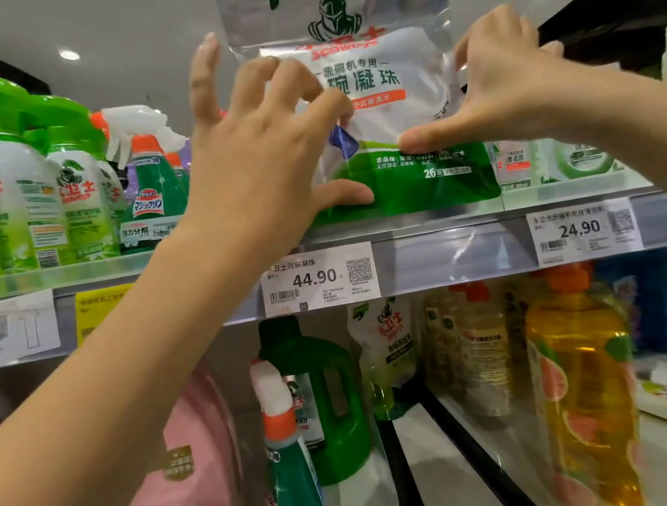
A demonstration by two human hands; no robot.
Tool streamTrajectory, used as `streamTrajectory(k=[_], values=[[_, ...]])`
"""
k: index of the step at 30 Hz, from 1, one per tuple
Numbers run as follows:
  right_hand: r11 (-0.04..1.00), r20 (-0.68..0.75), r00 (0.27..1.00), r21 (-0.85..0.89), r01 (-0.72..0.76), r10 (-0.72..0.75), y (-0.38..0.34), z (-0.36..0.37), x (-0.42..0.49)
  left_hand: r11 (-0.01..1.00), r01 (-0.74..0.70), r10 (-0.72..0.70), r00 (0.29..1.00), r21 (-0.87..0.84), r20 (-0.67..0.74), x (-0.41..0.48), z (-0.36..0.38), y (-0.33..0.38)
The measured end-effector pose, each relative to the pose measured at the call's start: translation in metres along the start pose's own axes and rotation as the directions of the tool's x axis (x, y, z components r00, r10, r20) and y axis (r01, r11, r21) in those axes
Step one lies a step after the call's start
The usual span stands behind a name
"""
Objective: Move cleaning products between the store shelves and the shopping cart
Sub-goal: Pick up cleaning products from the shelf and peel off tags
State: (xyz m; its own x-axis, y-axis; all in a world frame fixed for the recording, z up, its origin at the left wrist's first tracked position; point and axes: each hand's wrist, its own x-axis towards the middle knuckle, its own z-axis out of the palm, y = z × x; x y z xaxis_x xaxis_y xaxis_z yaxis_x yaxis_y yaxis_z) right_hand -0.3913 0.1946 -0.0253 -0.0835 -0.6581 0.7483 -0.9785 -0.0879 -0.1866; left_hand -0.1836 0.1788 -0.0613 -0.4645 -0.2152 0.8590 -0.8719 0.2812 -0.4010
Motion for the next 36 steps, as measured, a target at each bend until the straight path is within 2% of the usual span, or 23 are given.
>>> streamTrajectory(k=[3,6,9,13,15,17,18,19,20,22,24,29,31,33,34,36], values=[[1.000,-0.049,0.999,0.003,0.021,-0.021,-0.004,0.005,0.006,1.000,-0.017,0.017,0.995,-0.003,0.095,0.008,0.009,0.004],[0.990,-0.008,0.999,-0.136,0.034,-0.035,-0.003,0.008,0.011,0.997,0.001,0.008,0.992,-0.074,0.123,0.007,0.019,0.003],[0.930,0.040,0.999,-0.365,0.047,-0.035,-0.001,0.000,0.010,0.995,-0.004,0.015,0.994,-0.101,0.112,0.007,0.019,0.001],[0.901,0.006,1.000,-0.433,0.023,-0.023,-0.014,-0.006,-0.003,0.986,-0.066,0.101,0.968,-0.156,0.228,0.012,0.018,0.007],[0.847,-0.118,0.984,-0.529,0.054,-0.136,-0.020,-0.003,-0.014,0.965,-0.057,0.131,0.950,-0.255,0.285,0.016,0.016,0.007],[0.838,-0.195,0.907,-0.491,0.239,-0.373,-0.028,0.001,-0.026,0.915,0.015,0.129,0.936,-0.403,0.327,0.017,0.013,0.009],[0.853,-0.162,0.878,-0.369,0.369,-0.450,-0.033,0.002,-0.031,0.889,0.049,0.132,0.925,-0.456,0.356,0.017,0.013,0.011],[0.873,-0.070,0.881,-0.188,0.449,-0.468,-0.036,0.004,-0.032,0.875,0.084,0.135,0.904,-0.478,0.407,0.018,0.012,0.014],[0.897,0.093,0.896,-0.039,0.440,-0.435,-0.039,0.007,-0.031,0.873,0.124,0.132,0.871,-0.472,0.474,0.019,0.012,0.016],[0.939,0.384,0.859,0.067,0.338,-0.337,-0.039,0.014,-0.020,0.877,0.217,0.104,0.787,-0.430,0.608,0.022,0.015,0.017],[0.964,0.533,0.811,0.032,0.264,-0.240,-0.038,0.027,-0.005,0.857,0.288,0.100,0.719,-0.426,0.688,0.029,0.022,0.015],[0.953,0.654,0.744,-0.116,0.280,-0.139,-0.040,0.057,0.031,0.883,0.342,0.110,0.513,-0.320,0.851,0.055,0.047,0.014],[0.943,0.675,0.727,-0.145,0.301,-0.128,-0.041,0.069,0.043,0.932,0.294,0.069,0.433,-0.213,0.899,0.063,0.059,0.014],[0.924,0.686,0.716,-0.182,0.336,-0.125,-0.039,0.087,0.055,0.975,0.188,0.034,0.402,-0.119,0.915,0.068,0.069,0.015],[0.918,0.709,0.699,-0.205,0.339,-0.100,-0.038,0.096,0.060,0.983,0.156,0.025,0.415,-0.098,0.910,0.068,0.072,0.016],[0.915,0.737,0.673,-0.233,0.329,-0.055,-0.034,0.107,0.068,0.982,0.165,0.018,0.394,-0.090,0.919,0.065,0.080,0.019]])
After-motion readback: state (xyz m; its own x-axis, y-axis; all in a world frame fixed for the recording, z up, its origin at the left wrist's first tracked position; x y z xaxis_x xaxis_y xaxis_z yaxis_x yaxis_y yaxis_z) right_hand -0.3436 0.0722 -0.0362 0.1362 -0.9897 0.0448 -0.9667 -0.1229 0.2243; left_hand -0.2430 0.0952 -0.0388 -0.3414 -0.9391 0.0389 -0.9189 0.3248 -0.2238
